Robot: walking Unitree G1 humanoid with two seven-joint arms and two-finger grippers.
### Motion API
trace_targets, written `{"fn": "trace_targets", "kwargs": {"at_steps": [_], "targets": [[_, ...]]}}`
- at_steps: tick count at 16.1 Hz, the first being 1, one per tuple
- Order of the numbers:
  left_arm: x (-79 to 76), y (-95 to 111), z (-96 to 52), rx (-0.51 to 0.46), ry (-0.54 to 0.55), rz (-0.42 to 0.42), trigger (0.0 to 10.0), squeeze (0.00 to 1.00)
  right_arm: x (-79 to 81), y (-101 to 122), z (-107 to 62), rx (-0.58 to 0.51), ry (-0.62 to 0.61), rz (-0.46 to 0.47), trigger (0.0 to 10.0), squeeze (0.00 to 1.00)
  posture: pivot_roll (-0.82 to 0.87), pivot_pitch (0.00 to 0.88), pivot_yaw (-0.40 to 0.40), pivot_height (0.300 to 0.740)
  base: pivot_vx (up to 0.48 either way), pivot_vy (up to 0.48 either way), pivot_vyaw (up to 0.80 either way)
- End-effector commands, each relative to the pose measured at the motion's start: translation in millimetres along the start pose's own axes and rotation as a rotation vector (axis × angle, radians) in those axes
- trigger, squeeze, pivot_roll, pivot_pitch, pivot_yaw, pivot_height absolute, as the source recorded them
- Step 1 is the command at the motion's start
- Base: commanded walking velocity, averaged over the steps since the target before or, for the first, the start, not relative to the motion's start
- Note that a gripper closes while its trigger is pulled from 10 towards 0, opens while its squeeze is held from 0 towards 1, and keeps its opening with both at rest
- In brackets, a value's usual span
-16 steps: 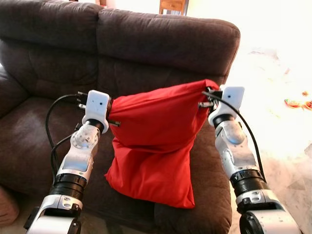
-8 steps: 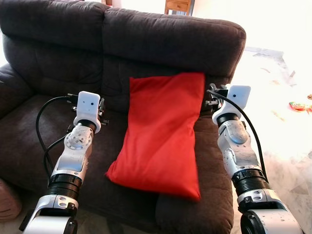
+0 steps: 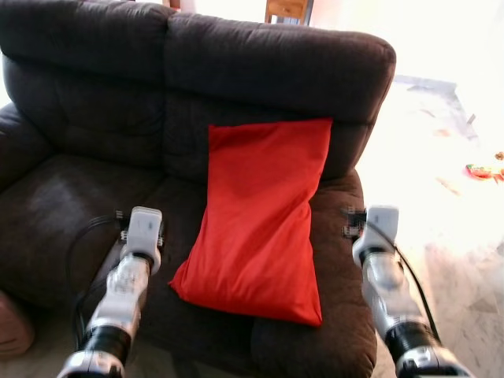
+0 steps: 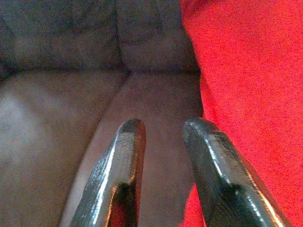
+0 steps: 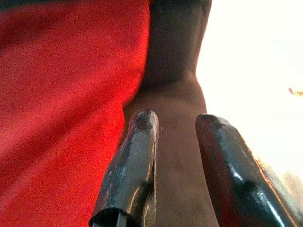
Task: Move the pillow to the sofa from floor
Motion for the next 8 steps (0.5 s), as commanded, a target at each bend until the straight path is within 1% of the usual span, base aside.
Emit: {"fn": "trace_targets", "kwargs": {"at_steps": [1,2,4,5,7,8], "targets": [[-0.5,-20.9,-7.0,0.074,0.006,-0.025,10.0,0.00,-11.3,-20.0,-6.5,0.069,-0.029,-0.025,10.0,0.00,0.09,0.020,-0.070,0.740,0.000,0.000,0.00],[-2.8,-37.9,-13.5,0.137,0.001,-0.026,10.0,0.00,-17.4,-38.3,-13.6,0.136,-0.049,-0.044,10.0,0.00,0.09,0.016,-0.070,0.740,0.000,0.000,0.00],[-7.9,-57.9,-22.1,0.215,-0.019,-0.031,10.0,0.00,-25.2,-58.5,-22.5,0.217,-0.076,-0.064,10.0,0.00,0.09,0.009,-0.069,0.740,0.000,0.000,0.00],[-14.8,-76.2,-31.3,0.289,-0.046,-0.037,10.0,0.00,-30.9,-77.7,-32.2,0.302,-0.089,-0.080,10.0,0.00,0.09,0.003,-0.067,0.740,0.000,0.000,0.00],[-25.9,-97.5,-44.4,0.377,-0.085,-0.054,10.0,0.00,-32.9,-103.7,-47.7,0.424,-0.085,-0.102,10.0,0.00,0.09,0.000,-0.068,0.740,0.000,0.000,0.00],[-30.7,-111.0,-54.1,0.437,-0.096,-0.054,10.0,0.00,-29.3,-122.6,-61.8,0.503,-0.047,-0.109,10.0,0.00,0.08,0.000,-0.070,0.740,0.000,0.000,0.00]]}}
Point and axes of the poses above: a point about 5 cm out from each wrist's last joint towards the gripper, its own z axis pointing out of the wrist towards the gripper, its own y axis along the axis of the wrist's last joint, x = y × z, the point moved 1 cm from there along z, pointing out of the wrist towards the gripper, and after that the axes turned 1 degree about z, right-handed, at the moved point
